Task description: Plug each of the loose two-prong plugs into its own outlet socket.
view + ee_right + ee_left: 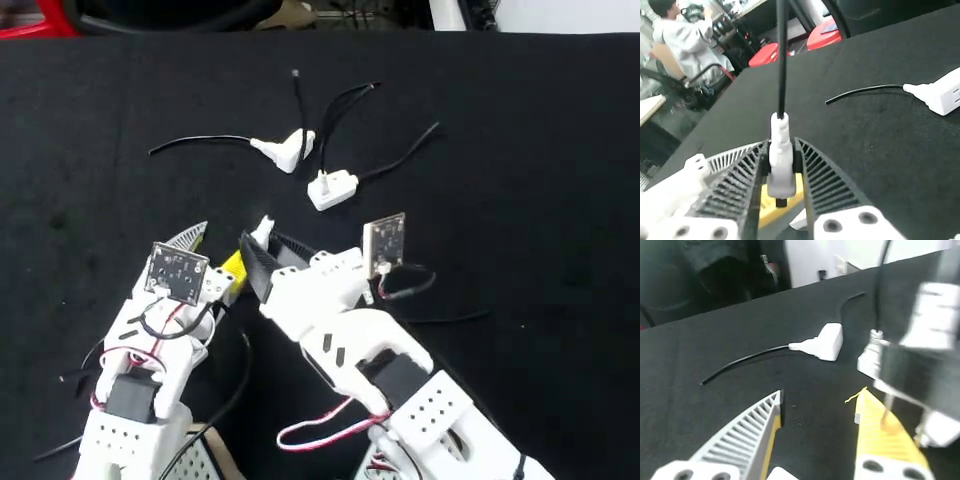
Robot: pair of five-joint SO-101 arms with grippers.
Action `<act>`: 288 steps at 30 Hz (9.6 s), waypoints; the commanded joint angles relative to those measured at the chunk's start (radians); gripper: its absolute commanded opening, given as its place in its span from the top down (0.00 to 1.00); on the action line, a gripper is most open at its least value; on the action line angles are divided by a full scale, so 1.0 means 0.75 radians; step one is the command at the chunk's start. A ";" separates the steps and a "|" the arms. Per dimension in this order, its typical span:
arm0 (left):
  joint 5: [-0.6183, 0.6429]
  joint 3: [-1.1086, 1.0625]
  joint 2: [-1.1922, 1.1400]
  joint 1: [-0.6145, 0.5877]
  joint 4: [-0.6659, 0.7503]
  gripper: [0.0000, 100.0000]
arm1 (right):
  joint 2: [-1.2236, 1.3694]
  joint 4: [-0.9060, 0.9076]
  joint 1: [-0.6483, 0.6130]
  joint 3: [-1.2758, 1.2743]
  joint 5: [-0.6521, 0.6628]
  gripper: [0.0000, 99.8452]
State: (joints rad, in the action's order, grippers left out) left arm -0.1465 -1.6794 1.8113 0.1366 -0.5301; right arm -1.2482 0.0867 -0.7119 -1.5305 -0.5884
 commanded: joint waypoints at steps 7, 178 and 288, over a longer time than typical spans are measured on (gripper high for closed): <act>0.008 0.009 0.018 -0.034 0.068 0.76 | -0.003 0.346 -0.108 0.165 0.137 0.99; -0.088 -0.028 0.010 -0.619 -0.990 0.76 | -0.825 1.604 0.898 -0.206 1.074 0.99; -0.088 -0.028 0.010 -0.619 -0.990 0.76 | -0.825 1.604 0.898 -0.206 1.074 0.99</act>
State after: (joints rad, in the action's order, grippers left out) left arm -0.2094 -1.6809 1.8174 -0.3360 -1.2605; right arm -1.8006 1.2850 -0.0506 -1.6824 0.2125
